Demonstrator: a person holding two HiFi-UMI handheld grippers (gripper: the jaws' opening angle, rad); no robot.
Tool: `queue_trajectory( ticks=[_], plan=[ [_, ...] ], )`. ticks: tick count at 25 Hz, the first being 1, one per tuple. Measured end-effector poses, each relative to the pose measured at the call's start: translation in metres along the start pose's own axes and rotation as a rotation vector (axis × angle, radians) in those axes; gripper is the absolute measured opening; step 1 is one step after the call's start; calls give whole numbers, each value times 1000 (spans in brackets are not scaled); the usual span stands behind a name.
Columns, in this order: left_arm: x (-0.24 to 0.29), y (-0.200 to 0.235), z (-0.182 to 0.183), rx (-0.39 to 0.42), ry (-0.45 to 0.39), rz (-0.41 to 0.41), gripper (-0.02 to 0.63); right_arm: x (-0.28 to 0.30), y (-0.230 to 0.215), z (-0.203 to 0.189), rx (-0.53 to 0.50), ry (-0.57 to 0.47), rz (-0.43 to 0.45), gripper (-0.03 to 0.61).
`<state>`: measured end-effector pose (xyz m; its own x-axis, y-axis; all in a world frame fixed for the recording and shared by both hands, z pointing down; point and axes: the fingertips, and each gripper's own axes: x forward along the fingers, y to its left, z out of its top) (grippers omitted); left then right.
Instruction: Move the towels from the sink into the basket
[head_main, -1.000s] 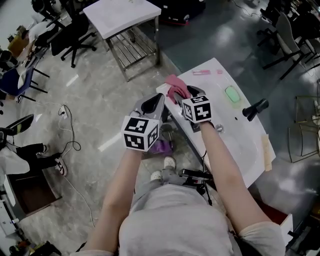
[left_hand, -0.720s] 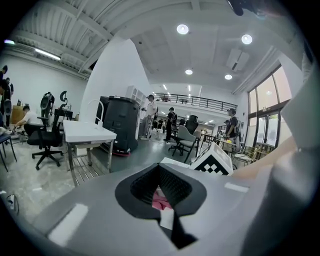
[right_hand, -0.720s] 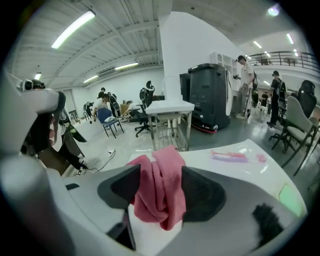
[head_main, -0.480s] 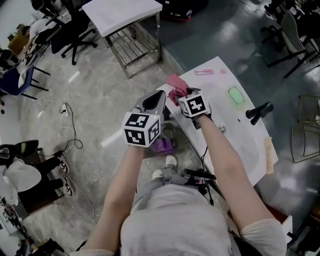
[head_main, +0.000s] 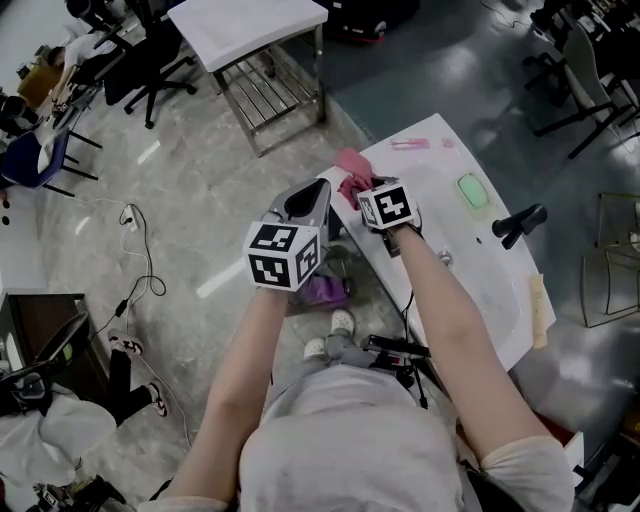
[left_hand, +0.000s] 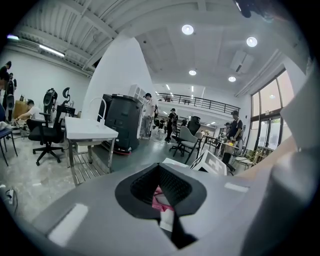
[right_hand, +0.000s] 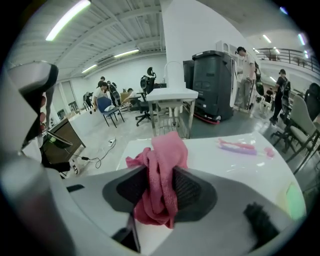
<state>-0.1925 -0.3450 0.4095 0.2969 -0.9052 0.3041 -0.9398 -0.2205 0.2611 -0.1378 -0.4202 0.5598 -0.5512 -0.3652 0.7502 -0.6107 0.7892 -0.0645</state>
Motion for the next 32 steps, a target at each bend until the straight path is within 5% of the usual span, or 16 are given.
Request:
queue_trajectory(
  ticks=[6,32],
  plan=[
    [-6,-5,-2,6,9,-9,5,-4,9,-1,-48,35,-48,70],
    [-50,-39,28,59,-74,-44,6,-99,29,39,-93,-142,-157,66]
  ],
)
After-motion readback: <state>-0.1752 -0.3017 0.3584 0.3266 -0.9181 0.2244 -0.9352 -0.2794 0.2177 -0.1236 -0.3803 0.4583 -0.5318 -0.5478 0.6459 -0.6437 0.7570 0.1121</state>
